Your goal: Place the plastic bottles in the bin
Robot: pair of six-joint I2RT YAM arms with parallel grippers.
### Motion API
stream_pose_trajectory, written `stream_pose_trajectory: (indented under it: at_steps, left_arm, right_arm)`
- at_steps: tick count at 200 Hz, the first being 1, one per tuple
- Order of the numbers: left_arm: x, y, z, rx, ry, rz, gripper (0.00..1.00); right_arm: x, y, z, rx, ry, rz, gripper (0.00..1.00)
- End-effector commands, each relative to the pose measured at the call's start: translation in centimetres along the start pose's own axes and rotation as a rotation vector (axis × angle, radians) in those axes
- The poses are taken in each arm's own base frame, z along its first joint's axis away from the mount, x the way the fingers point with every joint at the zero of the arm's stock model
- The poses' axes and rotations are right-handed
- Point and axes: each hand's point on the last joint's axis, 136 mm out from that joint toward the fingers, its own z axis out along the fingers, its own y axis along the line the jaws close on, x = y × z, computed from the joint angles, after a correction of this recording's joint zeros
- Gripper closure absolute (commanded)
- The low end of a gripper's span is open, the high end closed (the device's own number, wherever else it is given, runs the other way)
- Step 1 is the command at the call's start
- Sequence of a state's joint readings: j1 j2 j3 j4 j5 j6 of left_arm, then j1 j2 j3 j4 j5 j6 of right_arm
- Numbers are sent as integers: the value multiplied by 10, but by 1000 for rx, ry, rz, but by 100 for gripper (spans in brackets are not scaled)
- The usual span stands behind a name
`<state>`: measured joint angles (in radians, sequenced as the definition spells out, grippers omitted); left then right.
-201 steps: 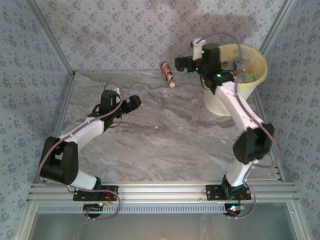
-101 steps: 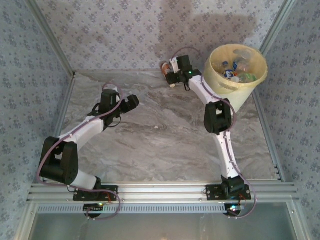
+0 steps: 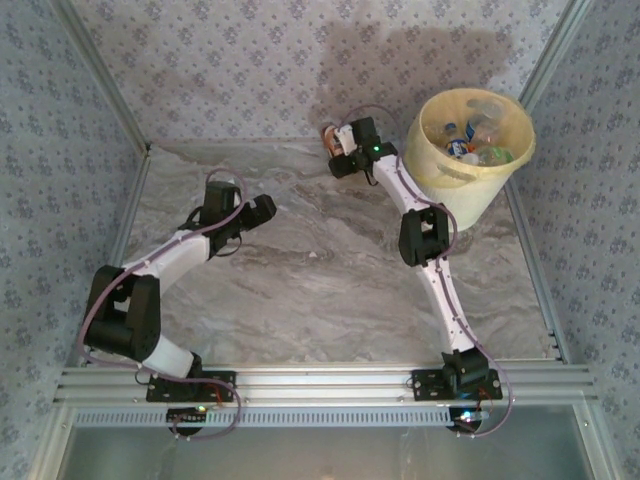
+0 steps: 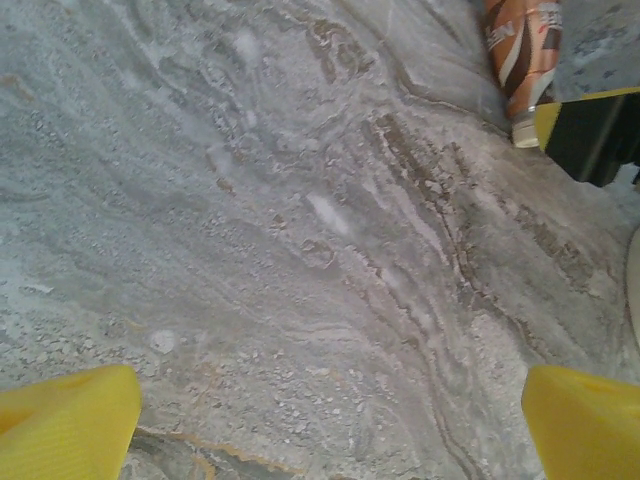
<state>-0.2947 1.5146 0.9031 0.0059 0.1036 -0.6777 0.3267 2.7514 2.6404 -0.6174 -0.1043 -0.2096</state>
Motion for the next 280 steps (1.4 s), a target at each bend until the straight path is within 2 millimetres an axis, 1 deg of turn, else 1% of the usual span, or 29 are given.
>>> stream_pose_trajectory:
  at_steps: [1, 11, 32, 52, 77, 91, 113, 129, 145, 156, 175, 187, 195, 201, 218, 235, 251, 257, 259, 262, 266, 280]
  left_arm:
    - [-7, 1, 5, -19, -1, 12, 2]
    - [-7, 2, 8, -21, 6, 10, 2]
    - [-5, 3, 15, -21, 22, 3, 2]
    - [-3, 3, 20, -19, 35, -3, 2]
    - [-2, 2, 28, -17, 49, -4, 2]
    - [-3, 0, 34, -13, 57, -2, 2]
    - [-7, -8, 47, 12, 76, 8, 2]
    - [-11, -22, 62, 68, 96, 14, 2]
    - [-16, -35, 82, 106, 103, 18, 2]
    - [-21, -41, 96, 116, 98, 13, 2]
    - [-30, -54, 123, 163, 95, -5, 2]
    - [-37, -65, 140, 193, 102, 0, 2]
    - [-39, -69, 151, 192, 109, 7, 2]
    - [-42, -72, 156, 193, 107, 15, 2]
    - [-46, -78, 171, 188, 102, 49, 2]
    - [-42, -83, 185, 179, 126, 104, 2]
    - [-37, -90, 197, 164, 164, 166, 2]
    - [-33, -93, 201, 156, 180, 188, 2]
    - [-29, -91, 203, 149, 192, 198, 2]
    - [-32, -97, 204, 153, 186, 212, 2]
    - [-33, -100, 205, 149, 187, 228, 2]
    - [-28, -109, 213, 143, 208, 278, 2]
  right_arm:
    - [24, 5, 4, -36, 88, 53, 29]
    - [27, 1, 6, -18, 97, 70, 29]
    - [26, -6, 6, 6, 94, 88, 31]
    - [27, -9, 7, 46, 99, 72, 32]
    - [24, -7, 10, 95, 96, 17, 32]
    - [19, -2, 13, 109, 82, -53, 31]
    - [13, 6, 19, 106, 59, -138, 27]
    - [10, 5, 19, 91, 41, -141, 20]
    - [8, 2, 17, 71, 30, -114, 20]
    - [9, 6, 16, 28, 29, -90, 20]
    - [10, 21, 9, -109, 21, -86, 22]
    - [11, 30, 6, -170, 16, -96, 23]
    - [10, 34, 3, -199, 9, -100, 22]
    - [11, 35, 3, -210, 6, -97, 22]
    - [7, 44, -9, -287, -13, -94, 22]
    - [1, 56, -24, -377, -40, -110, 21]
    - [-7, 59, -35, -398, -74, -121, 19]
    - [-9, 60, -39, -399, -88, -131, 18]
    - [-9, 60, -38, -399, -94, -134, 17]
    - [-13, 59, -41, -394, -111, -143, 17]
    - [-13, 60, -41, -394, -115, -148, 16]
    - [-15, 66, -46, -418, -128, -176, 14]
